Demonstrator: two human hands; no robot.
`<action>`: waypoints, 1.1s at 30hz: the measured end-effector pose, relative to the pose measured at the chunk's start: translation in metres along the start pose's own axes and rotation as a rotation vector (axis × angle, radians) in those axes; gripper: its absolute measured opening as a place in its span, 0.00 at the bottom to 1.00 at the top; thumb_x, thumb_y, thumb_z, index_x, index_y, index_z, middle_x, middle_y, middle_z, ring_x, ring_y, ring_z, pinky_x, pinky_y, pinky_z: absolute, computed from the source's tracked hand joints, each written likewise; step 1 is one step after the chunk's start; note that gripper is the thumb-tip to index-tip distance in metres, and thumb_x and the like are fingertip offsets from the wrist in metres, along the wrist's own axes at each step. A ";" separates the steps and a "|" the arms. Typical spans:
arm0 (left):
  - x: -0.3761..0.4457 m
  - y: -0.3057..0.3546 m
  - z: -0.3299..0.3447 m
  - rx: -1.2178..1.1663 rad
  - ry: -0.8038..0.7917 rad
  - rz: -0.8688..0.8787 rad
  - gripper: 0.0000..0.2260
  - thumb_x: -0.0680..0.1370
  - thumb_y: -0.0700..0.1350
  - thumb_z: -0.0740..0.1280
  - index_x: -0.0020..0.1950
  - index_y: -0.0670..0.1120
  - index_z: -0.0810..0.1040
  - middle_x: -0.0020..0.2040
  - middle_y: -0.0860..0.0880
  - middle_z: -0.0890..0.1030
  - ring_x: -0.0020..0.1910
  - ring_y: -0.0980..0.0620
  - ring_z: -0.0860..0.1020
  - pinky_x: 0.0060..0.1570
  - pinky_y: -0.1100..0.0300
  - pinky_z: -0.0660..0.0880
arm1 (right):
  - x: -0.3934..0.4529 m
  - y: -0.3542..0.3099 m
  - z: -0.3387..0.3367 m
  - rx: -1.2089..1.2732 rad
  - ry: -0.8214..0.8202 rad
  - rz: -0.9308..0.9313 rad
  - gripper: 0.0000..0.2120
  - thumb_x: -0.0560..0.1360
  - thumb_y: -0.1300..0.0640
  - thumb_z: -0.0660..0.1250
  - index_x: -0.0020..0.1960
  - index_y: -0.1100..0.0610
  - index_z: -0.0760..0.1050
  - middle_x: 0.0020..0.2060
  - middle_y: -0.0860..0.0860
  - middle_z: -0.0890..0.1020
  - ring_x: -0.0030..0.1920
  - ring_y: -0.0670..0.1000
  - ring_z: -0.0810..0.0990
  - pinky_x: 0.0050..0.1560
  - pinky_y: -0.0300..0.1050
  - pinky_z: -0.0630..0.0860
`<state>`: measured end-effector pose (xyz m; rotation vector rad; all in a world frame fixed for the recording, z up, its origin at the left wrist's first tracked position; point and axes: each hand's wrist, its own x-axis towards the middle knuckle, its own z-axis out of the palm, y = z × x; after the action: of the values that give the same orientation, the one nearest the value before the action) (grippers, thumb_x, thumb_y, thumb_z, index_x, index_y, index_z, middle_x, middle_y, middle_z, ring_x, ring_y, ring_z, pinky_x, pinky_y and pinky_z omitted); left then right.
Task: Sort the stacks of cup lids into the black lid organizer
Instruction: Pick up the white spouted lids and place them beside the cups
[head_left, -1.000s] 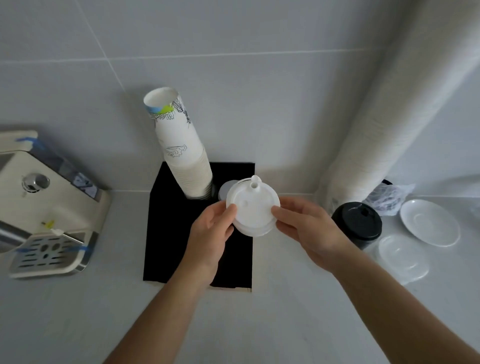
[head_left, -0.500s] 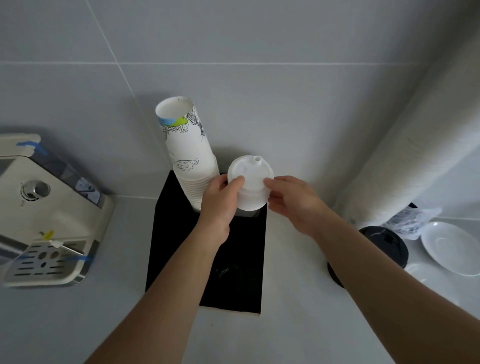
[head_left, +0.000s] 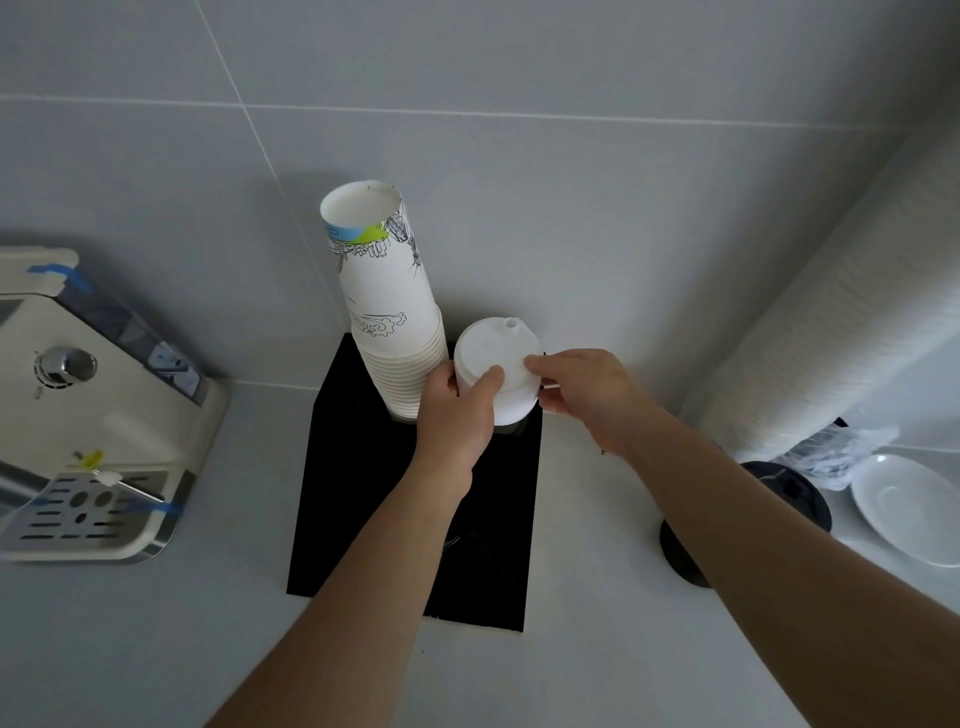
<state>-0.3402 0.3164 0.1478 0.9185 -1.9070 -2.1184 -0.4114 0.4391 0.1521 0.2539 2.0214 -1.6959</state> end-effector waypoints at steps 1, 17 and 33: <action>0.000 -0.001 0.001 0.002 0.016 0.007 0.16 0.74 0.46 0.69 0.62 0.48 0.78 0.56 0.51 0.83 0.55 0.52 0.80 0.58 0.55 0.76 | 0.001 0.001 0.000 -0.002 0.008 0.001 0.14 0.73 0.55 0.74 0.50 0.67 0.81 0.52 0.60 0.86 0.46 0.55 0.83 0.59 0.53 0.81; -0.001 -0.013 -0.005 -0.050 0.059 0.009 0.12 0.68 0.52 0.68 0.51 0.57 0.82 0.50 0.55 0.84 0.54 0.52 0.81 0.58 0.50 0.78 | -0.003 0.002 -0.001 -0.105 -0.005 -0.048 0.06 0.72 0.56 0.74 0.45 0.58 0.80 0.49 0.59 0.86 0.46 0.57 0.86 0.57 0.57 0.82; 0.010 -0.025 0.004 0.127 0.127 0.135 0.10 0.76 0.51 0.64 0.54 0.50 0.80 0.53 0.50 0.82 0.52 0.52 0.79 0.53 0.55 0.76 | -0.001 0.004 0.012 -0.231 0.092 -0.042 0.12 0.71 0.52 0.75 0.45 0.61 0.80 0.41 0.57 0.87 0.39 0.54 0.86 0.54 0.56 0.83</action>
<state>-0.3438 0.3194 0.1211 0.8965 -1.9973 -1.8365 -0.4059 0.4288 0.1478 0.2151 2.2821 -1.4808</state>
